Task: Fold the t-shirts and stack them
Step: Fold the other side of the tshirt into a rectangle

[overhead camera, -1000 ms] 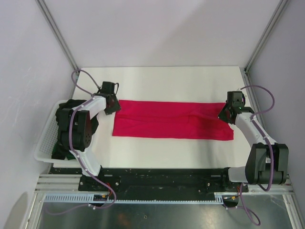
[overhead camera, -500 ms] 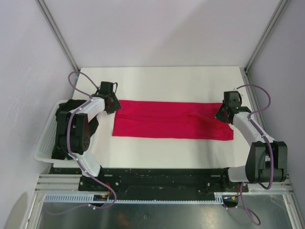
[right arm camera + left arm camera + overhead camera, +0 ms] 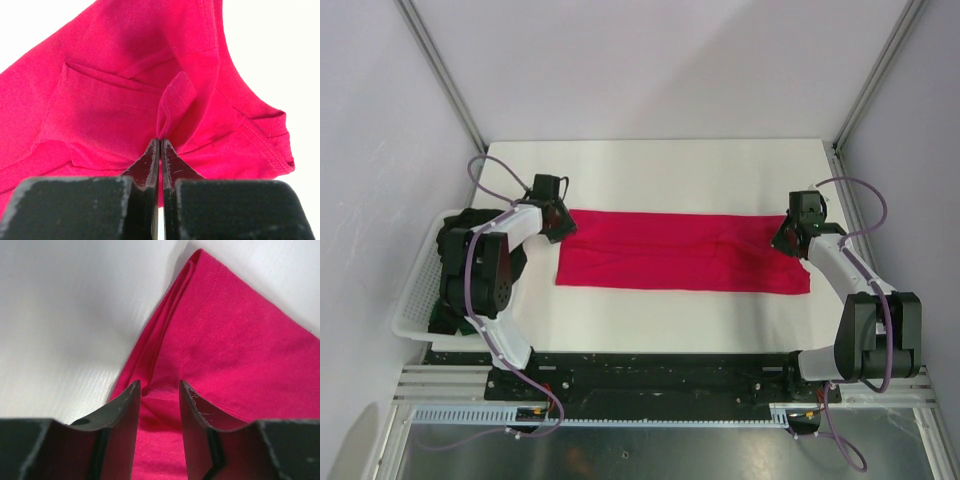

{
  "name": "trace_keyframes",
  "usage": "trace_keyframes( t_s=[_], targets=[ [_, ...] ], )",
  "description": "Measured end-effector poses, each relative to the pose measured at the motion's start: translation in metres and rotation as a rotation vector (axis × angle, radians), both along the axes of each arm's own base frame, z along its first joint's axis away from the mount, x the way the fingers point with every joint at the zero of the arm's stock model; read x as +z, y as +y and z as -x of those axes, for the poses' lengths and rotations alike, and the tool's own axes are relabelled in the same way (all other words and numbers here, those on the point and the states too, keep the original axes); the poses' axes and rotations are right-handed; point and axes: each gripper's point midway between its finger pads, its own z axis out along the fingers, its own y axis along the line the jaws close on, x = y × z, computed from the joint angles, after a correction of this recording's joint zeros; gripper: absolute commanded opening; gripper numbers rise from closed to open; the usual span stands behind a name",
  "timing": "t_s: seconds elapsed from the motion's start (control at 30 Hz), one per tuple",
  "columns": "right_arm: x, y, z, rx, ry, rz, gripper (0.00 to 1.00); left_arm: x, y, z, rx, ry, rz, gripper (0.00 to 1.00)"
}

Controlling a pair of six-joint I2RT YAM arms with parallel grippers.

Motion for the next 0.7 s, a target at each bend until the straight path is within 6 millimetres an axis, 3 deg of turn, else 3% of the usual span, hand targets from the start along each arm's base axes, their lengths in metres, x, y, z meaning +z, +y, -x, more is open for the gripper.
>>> trace_keyframes(
  t_s=[0.17, 0.5, 0.7],
  targets=[
    [0.0, 0.001, -0.002, 0.002, -0.004, -0.003, 0.0, -0.003, 0.0, 0.001, 0.006, 0.009, 0.003, 0.38],
    [0.0, 0.002, -0.004, 0.007, -0.013, -0.01, 0.0, -0.007, -0.001, -0.002, 0.012, 0.017, 0.006, 0.03],
    [0.001, 0.003, -0.004, 0.009, -0.011, -0.011, 0.0, 0.01, -0.003, -0.019, 0.006, -0.035, 0.008, 0.0]
  ],
)
